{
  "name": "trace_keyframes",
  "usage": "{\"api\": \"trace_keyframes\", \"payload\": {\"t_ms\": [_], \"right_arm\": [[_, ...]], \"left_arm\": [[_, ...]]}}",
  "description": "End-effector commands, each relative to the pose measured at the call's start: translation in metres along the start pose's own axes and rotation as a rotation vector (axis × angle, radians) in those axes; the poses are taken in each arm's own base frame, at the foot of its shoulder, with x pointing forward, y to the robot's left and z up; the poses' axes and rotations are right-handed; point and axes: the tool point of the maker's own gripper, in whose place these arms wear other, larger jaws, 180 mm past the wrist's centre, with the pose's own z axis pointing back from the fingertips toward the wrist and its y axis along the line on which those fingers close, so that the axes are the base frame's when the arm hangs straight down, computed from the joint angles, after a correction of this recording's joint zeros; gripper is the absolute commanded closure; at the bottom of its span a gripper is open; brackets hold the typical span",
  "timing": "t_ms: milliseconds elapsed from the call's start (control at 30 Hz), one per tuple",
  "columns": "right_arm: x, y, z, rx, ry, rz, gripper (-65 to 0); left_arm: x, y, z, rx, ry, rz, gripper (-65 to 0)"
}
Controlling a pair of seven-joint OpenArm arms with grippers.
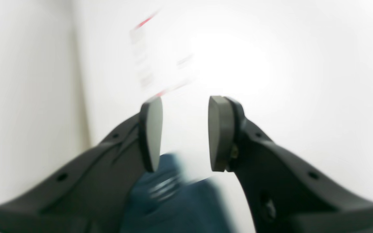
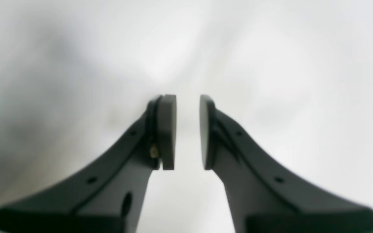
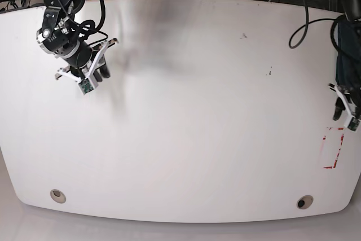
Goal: Fold the T-shirt properly
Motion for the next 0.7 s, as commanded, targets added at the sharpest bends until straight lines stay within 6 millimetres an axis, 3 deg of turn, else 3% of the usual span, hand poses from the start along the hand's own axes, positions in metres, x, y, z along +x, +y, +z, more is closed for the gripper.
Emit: {"api": "trace_keyframes", "payload": {"t_ms": [0, 100, 233, 333, 600, 667], "right_arm": [[0.012, -0.018, 0.008, -0.107, -0.075, 0.000, -11.6], [0.012, -0.036, 0.011, -0.211, -0.134, -0.002, -11.6], [0.017, -0.033, 0.008, -0.240, -0.235, 0.023, -11.6], [0.012, -0.024, 0.011, -0.224, -0.285, 0.033, -11.6], [-0.018, -0.005, 0.032, -0.196, -0.346, -0.048, -11.6], [-0.034, 0.001, 0.040, -0.178, -0.331, -0.101, -11.6]], "left_arm": [[0.033, -0.012, 0.002, 0.024, -0.097, -0.013, -21.7], [0.051, -0.039, -0.001, 0.025, -0.178, 0.016, -21.7], [0.060, -0.077, -0.004, 0.022, -0.279, 0.069, -21.7], [0.057, -0.103, -0.003, 0.027, -0.331, 0.122, -21.7], [0.007, -0.170, 0.018, -0.003, -0.289, 0.261, -21.7], [-0.005, -0.191, 0.030, -0.032, -0.257, 0.278, -21.7]]}}
